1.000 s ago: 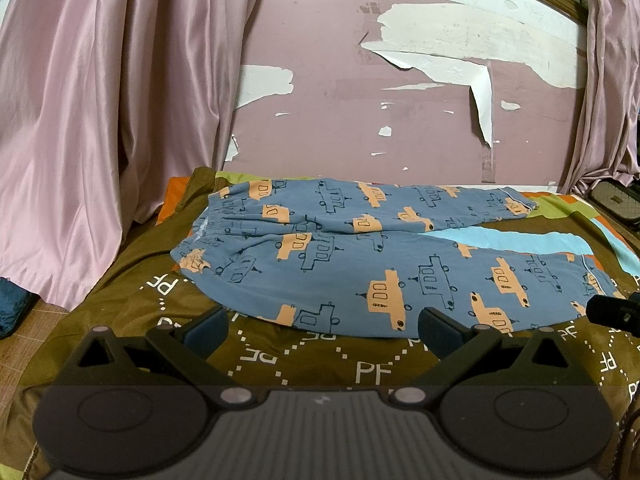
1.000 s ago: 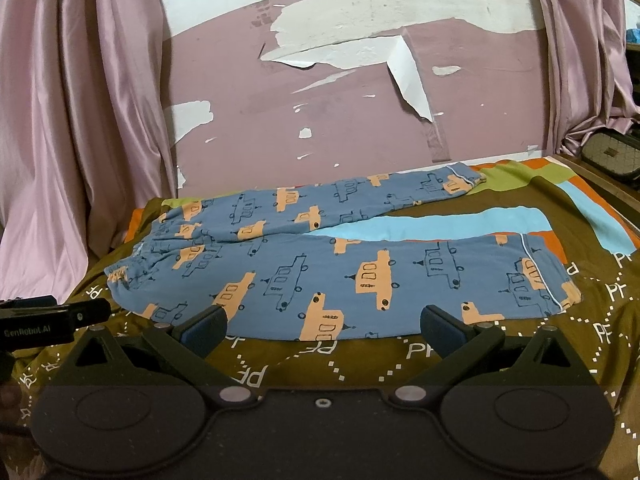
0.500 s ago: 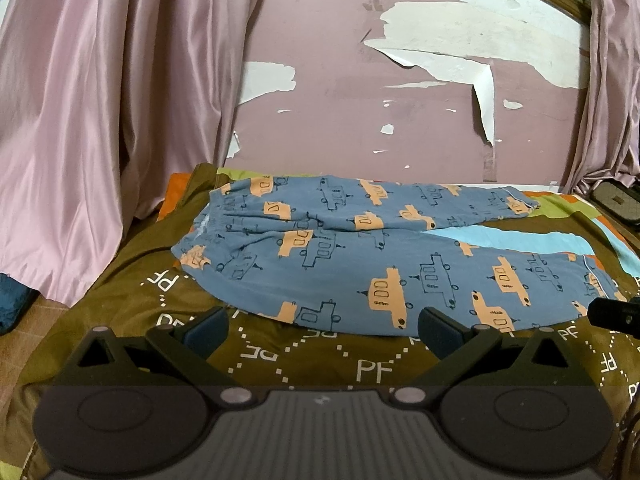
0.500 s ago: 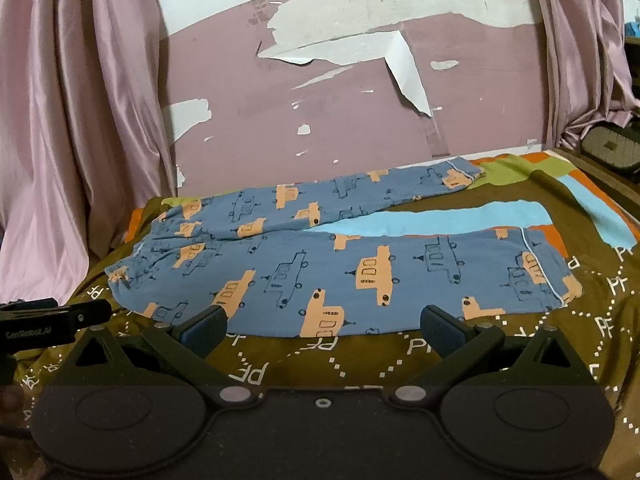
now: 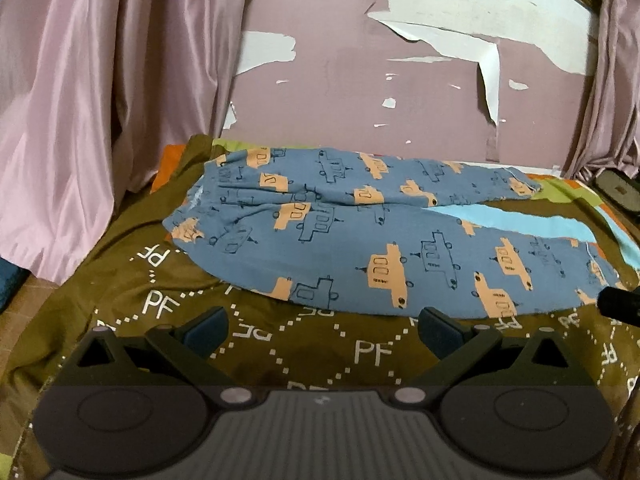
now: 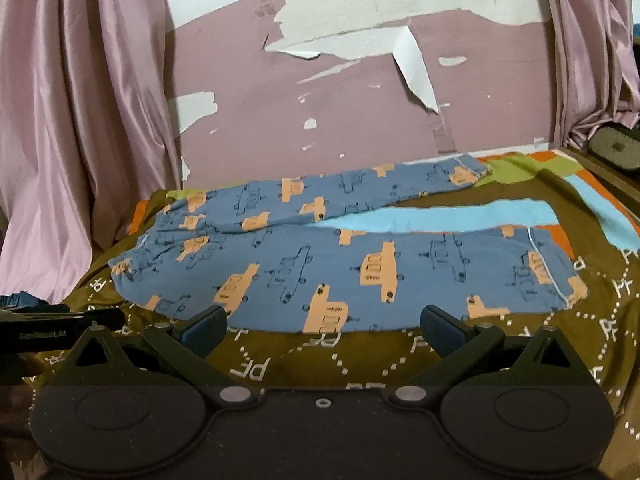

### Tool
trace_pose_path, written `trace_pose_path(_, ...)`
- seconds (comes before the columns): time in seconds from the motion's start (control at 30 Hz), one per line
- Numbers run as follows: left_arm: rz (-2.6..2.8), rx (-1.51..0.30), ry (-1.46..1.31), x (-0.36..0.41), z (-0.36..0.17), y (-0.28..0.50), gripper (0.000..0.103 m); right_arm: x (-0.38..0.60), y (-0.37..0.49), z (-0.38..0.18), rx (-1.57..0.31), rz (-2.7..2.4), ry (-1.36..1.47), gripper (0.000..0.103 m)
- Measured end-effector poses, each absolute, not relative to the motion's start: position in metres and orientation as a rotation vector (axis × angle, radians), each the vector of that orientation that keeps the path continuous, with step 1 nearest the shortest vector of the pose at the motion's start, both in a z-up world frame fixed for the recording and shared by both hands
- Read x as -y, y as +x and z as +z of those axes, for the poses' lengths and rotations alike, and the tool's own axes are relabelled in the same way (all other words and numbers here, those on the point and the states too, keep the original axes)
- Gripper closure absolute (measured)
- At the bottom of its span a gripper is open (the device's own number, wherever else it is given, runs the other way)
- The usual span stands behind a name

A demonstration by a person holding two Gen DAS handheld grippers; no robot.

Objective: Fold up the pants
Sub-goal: 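Move both grippers to the pant leg cuffs and close on them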

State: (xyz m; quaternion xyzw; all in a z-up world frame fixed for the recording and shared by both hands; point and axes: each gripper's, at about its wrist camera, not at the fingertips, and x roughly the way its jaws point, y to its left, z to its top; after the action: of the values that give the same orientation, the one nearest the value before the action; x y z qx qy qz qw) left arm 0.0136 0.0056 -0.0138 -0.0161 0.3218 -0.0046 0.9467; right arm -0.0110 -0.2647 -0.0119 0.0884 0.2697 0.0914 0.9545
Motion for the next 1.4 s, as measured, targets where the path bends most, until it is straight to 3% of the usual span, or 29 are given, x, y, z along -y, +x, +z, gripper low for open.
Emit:
trace_pose_path(0.27, -0.014, -0.627, -0.081, -0.006, 0.004, 0.038, 0.000, 0.277, 0.013, 0.009, -0.548, 0.276, 0.240, 0.000)
trace_pose_path(0.47, 0.020, -0.578, -0.001, -0.014, 0.032, 0.087, 0.000, 0.291, 0.049, 0.057, -0.544, 0.466, 0.245, 0.000)
trace_pose_path(0.73, -0.024, -0.708, 0.099, -0.032, 0.077, 0.193, 0.000, 0.268, 0.149, 0.132, -0.827, 0.552, 0.146, 0.000)
trace_pose_path(0.93, -0.047, -0.713, 0.097, -0.033, 0.083, 0.256, 0.000, 0.219, 0.212, 0.175, -0.822, 0.646, 0.131, 0.000)
trace_pose_path(1.13, -0.029, -0.762, 0.136, -0.041, 0.077, 0.292, 0.000, 0.177, 0.269, 0.150, -0.782, 0.735, 0.033, 0.000)
trace_pose_path(1.4, -0.016, -0.820, 0.469, -0.044, 0.083, 0.314, 0.000, 0.172, 0.330, 0.071, -0.762, 0.699, -0.094, 0.000)
